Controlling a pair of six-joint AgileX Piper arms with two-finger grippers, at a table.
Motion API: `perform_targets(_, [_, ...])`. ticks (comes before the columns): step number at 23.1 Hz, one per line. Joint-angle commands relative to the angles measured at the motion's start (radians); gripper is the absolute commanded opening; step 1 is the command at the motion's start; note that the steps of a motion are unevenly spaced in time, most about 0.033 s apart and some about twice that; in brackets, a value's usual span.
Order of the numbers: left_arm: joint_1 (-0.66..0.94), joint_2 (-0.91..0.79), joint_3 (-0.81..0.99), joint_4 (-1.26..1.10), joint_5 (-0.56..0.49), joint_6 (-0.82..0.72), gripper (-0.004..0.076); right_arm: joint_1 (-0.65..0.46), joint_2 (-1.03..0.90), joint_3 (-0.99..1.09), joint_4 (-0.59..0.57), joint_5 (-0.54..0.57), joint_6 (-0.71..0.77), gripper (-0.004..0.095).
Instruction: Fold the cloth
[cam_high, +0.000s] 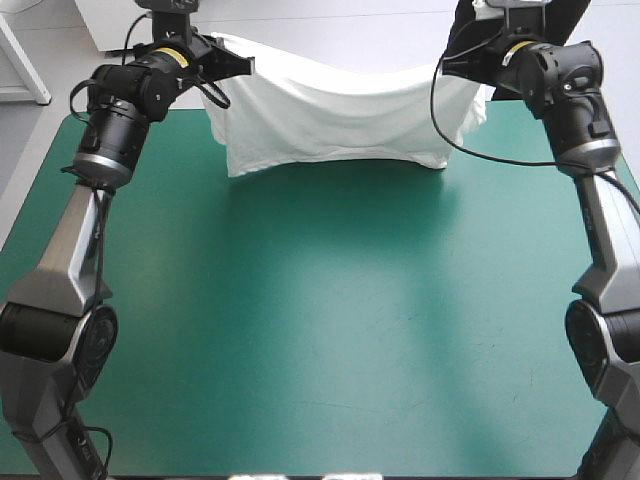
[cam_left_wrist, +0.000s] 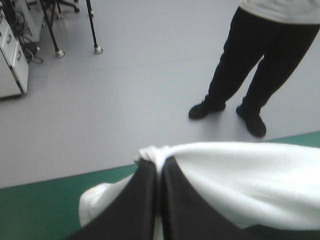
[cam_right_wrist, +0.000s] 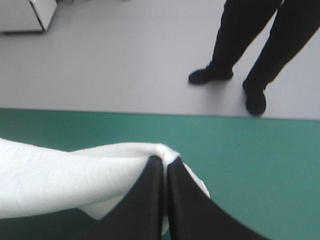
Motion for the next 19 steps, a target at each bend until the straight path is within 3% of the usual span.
perform_targets(1, [-0.005,0.057,-0.027,0.0,0.02,-0.015,-0.001,-0.006,0.048,-0.031,0.019,0.028,0.021,-0.0017])
perform_targets(4, [-0.007,0.119,-0.025,-0.015,0.11,-0.023,-0.001,-0.006,0.116,-0.006,0.073,0.115,0.002,-0.0017])
perform_targets(7, [-0.007,0.102,0.017,-0.015,0.11,-0.023,-0.001,-0.006,0.092,0.155,0.078,0.11,-0.02,-0.0017])
perform_targets(9, [-0.011,0.046,0.161,-0.015,0.106,-0.031,-0.001,-0.004,0.023,0.324,0.081,0.048,-0.035,-0.0017])
perform_targets(12, [-0.024,-0.094,0.473,-0.024,-0.031,-0.043,-0.001,-0.004,-0.099,0.548,0.102,-0.069,-0.039,-0.0017])
perform_targets(15, [-0.038,-0.213,0.694,-0.034,-0.118,-0.053,-0.001,-0.004,-0.176,0.681,0.116,-0.086,-0.046,-0.0017])
perform_targets(19, [-0.048,-0.331,0.905,-0.044,-0.109,-0.053,-0.001,-0.002,-0.264,0.834,0.119,-0.077,-0.05,-0.0017])
